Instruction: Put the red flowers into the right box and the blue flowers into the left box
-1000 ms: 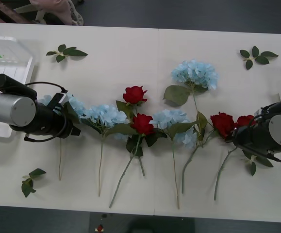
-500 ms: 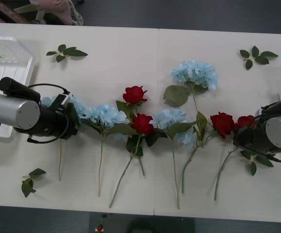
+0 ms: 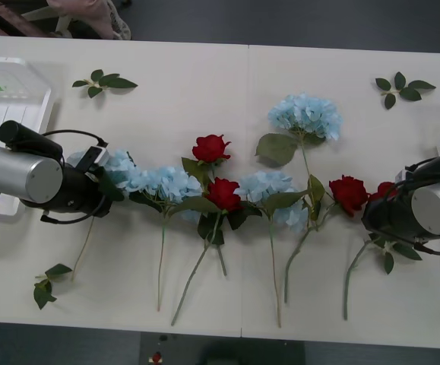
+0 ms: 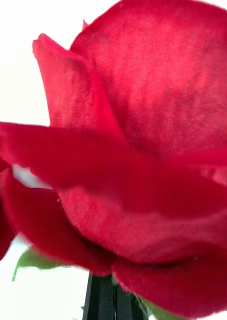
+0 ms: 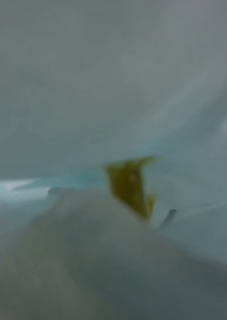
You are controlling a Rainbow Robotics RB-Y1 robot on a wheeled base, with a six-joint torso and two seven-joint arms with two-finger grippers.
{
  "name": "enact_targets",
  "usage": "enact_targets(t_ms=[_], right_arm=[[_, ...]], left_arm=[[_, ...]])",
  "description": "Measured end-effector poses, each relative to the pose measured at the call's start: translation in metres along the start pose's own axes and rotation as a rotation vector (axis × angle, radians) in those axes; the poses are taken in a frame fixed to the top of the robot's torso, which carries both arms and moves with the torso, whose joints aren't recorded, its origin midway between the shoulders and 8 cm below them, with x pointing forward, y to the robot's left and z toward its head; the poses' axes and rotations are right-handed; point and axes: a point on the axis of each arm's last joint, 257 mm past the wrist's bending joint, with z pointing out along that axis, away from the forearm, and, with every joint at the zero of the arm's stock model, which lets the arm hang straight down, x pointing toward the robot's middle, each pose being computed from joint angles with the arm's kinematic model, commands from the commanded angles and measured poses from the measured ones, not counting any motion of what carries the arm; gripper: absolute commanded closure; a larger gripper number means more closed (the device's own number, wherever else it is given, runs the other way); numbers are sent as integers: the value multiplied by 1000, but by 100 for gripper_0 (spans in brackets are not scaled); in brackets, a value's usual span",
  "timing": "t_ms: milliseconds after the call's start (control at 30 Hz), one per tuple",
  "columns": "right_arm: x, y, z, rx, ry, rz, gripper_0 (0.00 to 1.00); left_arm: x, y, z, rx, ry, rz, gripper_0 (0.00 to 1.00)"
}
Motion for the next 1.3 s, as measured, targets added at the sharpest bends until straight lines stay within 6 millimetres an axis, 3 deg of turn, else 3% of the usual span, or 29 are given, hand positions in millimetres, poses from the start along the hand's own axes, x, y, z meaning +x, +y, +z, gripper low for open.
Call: enact_targets(t_ms=[133,267,433,600,733,800,967,1067,1200,1267,1300], right_arm=[[-7,6,-19,-3,-19,-42,100],[-27,-3,-50,15,-60,-74,100],[-69,-29,-94,36,-115,-58,100],[-121,-66,-145,84,-164,-204,100],[-158,-101,-175,86,-177,-183,100],[-173,-122,-186,91,-170,-172,100],[-206,-176,-202,138,-139,-276,100],[-225,-203,-203,173,-156,-312,100],[-245,-229,-201,226,-206,-332,100],[-253,-243,-201,271,-236,-350,100],[-255,-250,-200,293,-239,-358,100]], left_arm=[[-5,11,-7,-22,-8,7,100],[-18,37,-36,-67,-10,12,100],[-38,76,-111,-166,16,55,100],[-50,122,-197,-301,79,84,100],[-54,189,-258,-487,80,48,100],[-53,225,-275,-560,68,42,100],[-48,310,-278,-636,14,98,99],[-36,339,-263,-644,-20,60,96],[-28,353,-245,-665,-40,35,88],[-28,349,-236,-651,-41,33,71],[-29,346,-232,-645,-42,33,55]])
